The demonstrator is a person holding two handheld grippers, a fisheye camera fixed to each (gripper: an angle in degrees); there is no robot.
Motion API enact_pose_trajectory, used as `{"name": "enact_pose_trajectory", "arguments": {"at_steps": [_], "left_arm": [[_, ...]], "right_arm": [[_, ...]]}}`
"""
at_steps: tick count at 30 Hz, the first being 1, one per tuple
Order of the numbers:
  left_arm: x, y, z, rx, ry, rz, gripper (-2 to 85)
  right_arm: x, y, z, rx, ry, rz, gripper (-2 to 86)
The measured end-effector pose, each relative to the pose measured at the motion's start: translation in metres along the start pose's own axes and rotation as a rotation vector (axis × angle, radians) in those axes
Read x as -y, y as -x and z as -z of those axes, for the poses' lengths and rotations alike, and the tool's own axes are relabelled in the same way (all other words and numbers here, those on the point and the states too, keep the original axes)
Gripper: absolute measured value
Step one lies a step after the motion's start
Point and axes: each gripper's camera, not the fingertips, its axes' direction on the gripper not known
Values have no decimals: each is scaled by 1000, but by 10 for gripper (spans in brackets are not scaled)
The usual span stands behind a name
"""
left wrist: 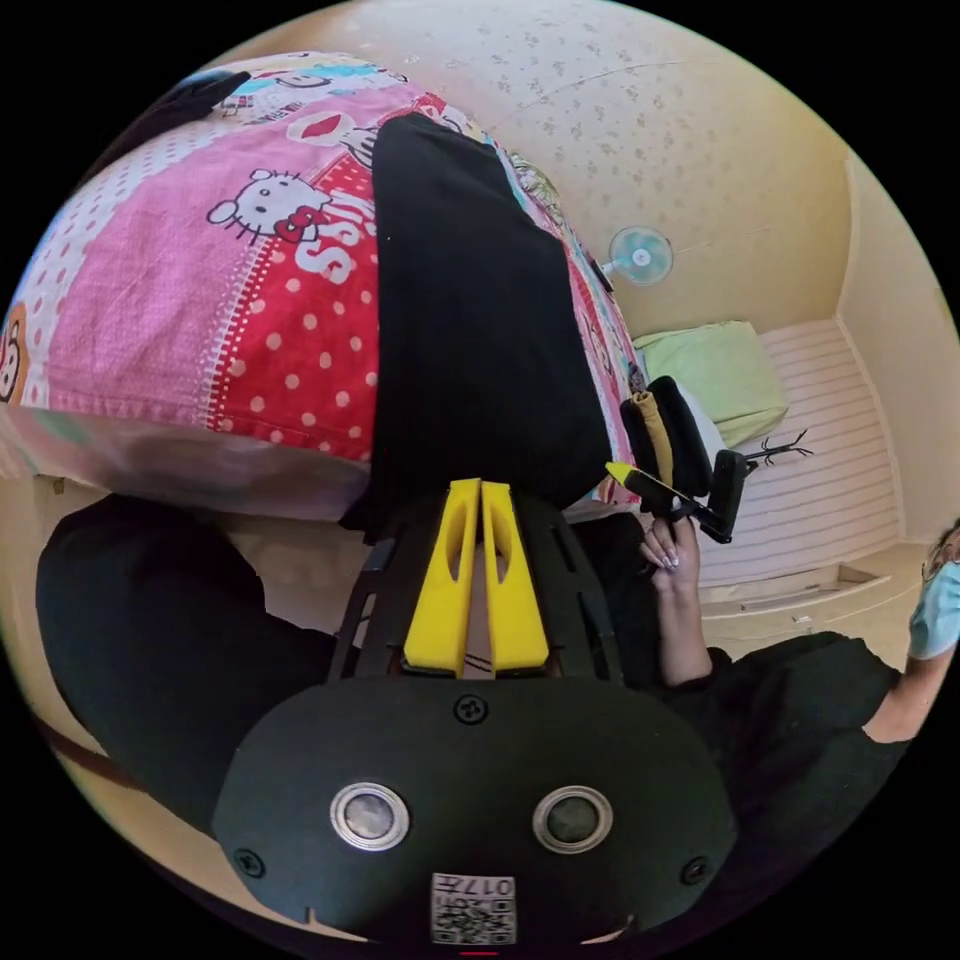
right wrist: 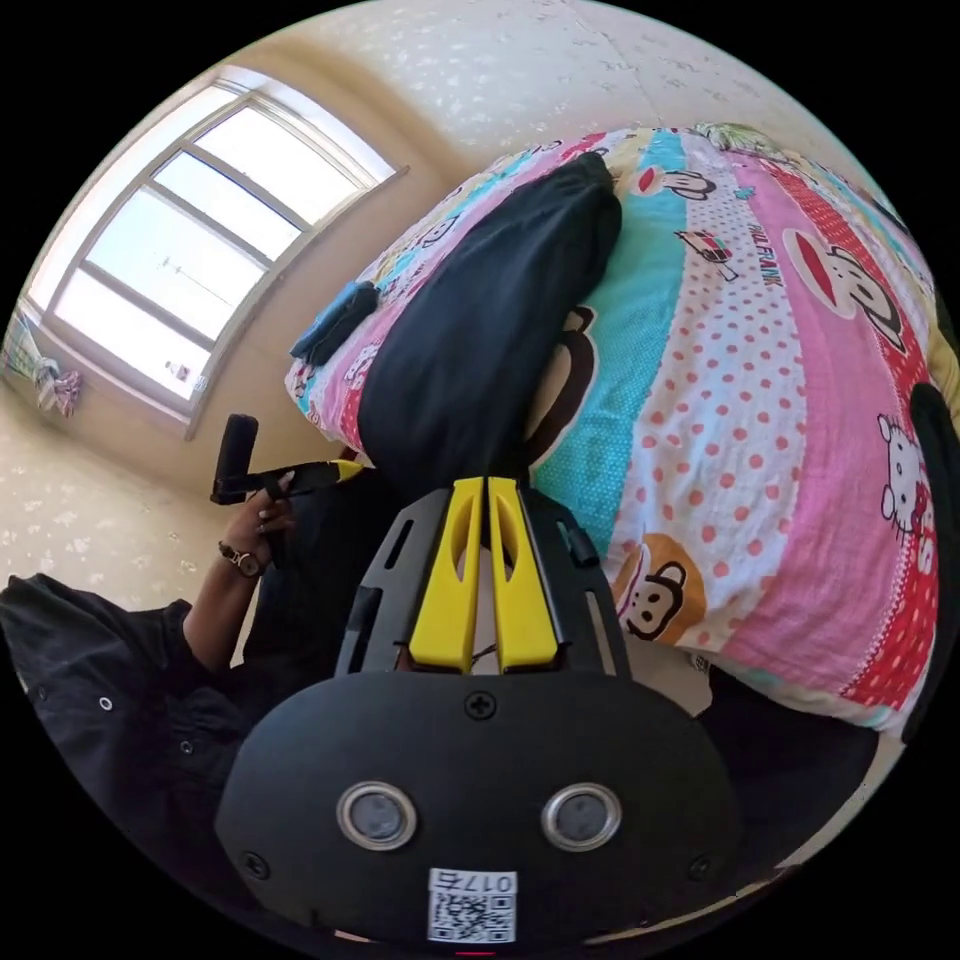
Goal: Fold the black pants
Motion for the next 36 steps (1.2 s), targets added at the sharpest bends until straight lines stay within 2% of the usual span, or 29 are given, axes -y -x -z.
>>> {"name": "enact_pose_trajectory", "arguments": {"at_steps": [3, 5, 7, 9, 13, 16, 18, 20, 23, 27, 30, 36], "left_arm": [[7, -18, 25, 17, -37, -55, -10], [14, -23, 34, 113, -10, -62, -10], [17, -19, 35, 170, 6, -48, -10], [18, -7, 34, 146, 10, -9, -10], [14, 15, 34, -55, -57, 34, -10], [12, 13, 36, -22, -85, 15, -10], [13, 13, 36, 45, -76, 23, -10], [17, 19, 37, 61, -68, 49, -10], [20, 26, 44, -9, -102, 67, -10], [25, 29, 48, 24, -94, 70, -10], [27, 34, 47, 26, -88, 83, -10], [33, 36, 42, -3, -102, 97, -10]], "right_arm": [[-3, 1, 28, 90, -71, -1, 9], [-7, -4, 36, 102, -90, -6, 7], [-8, -19, 23, 77, -23, -29, 6], [-14, -46, -8, 83, 96, -87, 5], [-26, -62, -13, 326, 10, -142, 5], [-16, -49, -5, 401, -6, -65, 5], [-7, -52, -15, 393, 50, -30, 6], [-5, -67, -33, 317, 144, -109, 6], [-13, -79, -28, 404, 105, -139, 10], [-17, -72, -4, 280, 107, -46, 19], [-23, -77, 13, 226, 11, -29, 25], [-27, -83, -5, 209, 2, -57, 28]]}}
